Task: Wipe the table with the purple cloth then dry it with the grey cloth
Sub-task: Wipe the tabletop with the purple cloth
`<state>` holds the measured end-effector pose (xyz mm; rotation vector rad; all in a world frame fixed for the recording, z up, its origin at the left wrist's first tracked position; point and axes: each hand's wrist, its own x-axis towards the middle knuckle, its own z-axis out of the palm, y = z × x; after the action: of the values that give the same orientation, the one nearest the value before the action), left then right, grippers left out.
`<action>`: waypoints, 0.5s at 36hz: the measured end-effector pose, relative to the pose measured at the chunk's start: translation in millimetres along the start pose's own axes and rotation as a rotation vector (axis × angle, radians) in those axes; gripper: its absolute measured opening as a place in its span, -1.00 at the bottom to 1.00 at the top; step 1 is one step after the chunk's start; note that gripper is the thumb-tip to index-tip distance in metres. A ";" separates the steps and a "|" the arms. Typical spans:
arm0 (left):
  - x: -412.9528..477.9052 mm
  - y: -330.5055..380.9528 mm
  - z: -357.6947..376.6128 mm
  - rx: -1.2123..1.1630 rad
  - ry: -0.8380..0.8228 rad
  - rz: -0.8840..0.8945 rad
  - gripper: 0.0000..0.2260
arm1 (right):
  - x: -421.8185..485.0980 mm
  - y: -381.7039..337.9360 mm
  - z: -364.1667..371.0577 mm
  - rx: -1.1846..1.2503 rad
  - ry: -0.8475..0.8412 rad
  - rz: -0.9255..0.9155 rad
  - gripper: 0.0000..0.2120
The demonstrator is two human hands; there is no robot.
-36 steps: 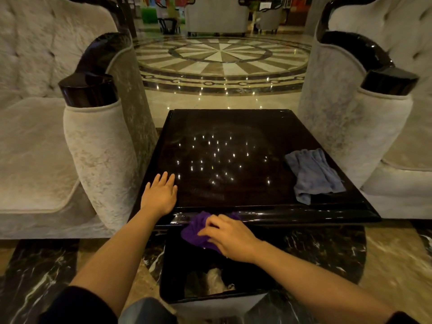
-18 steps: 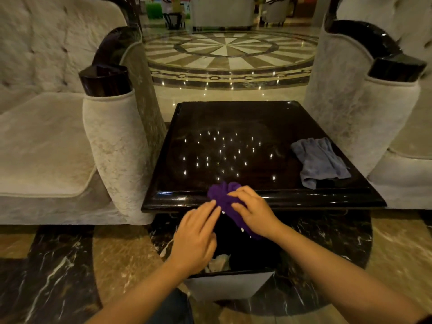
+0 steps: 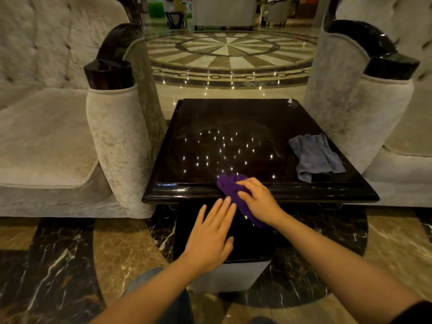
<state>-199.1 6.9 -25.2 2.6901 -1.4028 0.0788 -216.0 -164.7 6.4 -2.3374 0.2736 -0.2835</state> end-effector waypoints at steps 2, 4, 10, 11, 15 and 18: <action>4.2 9.0 -5.5 0.113 0.014 0.082 -0.42 | 1.8 -3.7 2.0 0.040 0.010 0.013 -0.70; 4.6 11.2 1.6 0.165 0.020 0.127 -0.43 | 3.4 -6.0 3.3 0.059 0.013 0.022 -0.70; 3.1 -0.7 20.4 0.213 -0.351 0.097 -0.48 | 12.0 -5.2 -2.1 0.047 0.041 0.026 -0.70; 2.6 -3.5 20.9 0.217 -0.359 0.094 -0.48 | 13.6 -5.0 -3.3 0.056 0.053 0.030 -0.70; 3.0 -4.4 7.2 0.159 -0.072 0.036 -0.49 | 18.2 -3.7 -5.5 0.097 0.081 0.050 -0.68; 11.9 1.8 0.7 0.110 0.106 0.092 -0.46 | 21.2 -3.1 -5.3 0.136 0.087 0.062 -0.68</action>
<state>-193.7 -3.9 -24.6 2.6613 -1.5324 0.3104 -197.0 -172.0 14.9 -2.1811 0.3576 -0.3623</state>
